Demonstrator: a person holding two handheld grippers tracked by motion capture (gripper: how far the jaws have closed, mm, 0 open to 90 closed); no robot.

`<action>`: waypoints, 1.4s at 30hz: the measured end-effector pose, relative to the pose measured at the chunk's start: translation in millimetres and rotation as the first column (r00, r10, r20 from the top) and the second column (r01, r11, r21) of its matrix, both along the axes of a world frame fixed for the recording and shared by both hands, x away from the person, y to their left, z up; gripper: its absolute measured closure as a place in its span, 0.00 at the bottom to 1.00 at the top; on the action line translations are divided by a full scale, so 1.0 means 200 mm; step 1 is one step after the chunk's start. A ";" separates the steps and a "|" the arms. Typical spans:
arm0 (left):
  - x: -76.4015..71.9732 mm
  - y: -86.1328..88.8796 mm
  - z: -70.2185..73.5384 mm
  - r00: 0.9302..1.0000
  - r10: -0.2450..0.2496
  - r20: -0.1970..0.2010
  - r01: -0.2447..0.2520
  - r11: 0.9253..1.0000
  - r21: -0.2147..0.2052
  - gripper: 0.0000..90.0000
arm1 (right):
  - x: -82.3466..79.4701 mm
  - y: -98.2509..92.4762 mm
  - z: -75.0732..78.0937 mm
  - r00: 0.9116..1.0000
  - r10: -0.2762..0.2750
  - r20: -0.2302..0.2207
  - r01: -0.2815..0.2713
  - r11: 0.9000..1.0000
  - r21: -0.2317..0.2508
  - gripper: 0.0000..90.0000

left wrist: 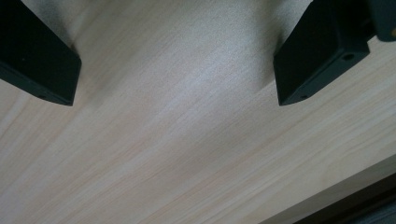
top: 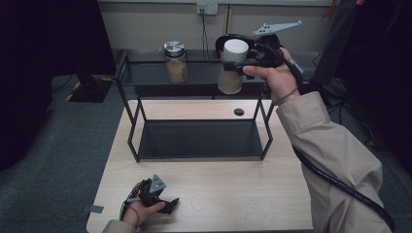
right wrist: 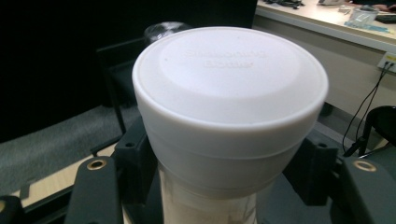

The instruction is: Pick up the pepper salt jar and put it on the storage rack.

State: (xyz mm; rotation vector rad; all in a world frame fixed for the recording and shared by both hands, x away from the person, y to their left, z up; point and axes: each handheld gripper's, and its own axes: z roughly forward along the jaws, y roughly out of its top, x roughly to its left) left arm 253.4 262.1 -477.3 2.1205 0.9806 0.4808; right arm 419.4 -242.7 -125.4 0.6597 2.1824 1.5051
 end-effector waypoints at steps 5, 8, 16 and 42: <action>0.00 0.00 0.00 1.000 0.000 0.000 0.000 1.000 0.001 0.00 | 0.05 0.05 0.01 0.999 -0.041 -0.001 0.041 0.999 -0.001 0.39; 0.00 0.00 0.00 1.000 0.000 0.000 0.000 1.000 0.001 0.00 | 0.09 0.07 0.00 0.998 -0.060 -0.009 0.060 0.998 0.013 0.39; 0.00 0.00 0.00 1.000 -0.001 0.000 0.001 1.000 0.001 0.00 | 0.16 0.11 0.01 0.993 -0.116 -0.014 0.116 0.993 0.011 0.39; 0.01 0.00 0.00 1.000 -0.001 0.001 0.001 1.000 0.000 0.00 | 0.25 0.16 -0.06 0.986 -0.164 -0.024 0.164 0.986 -0.001 0.39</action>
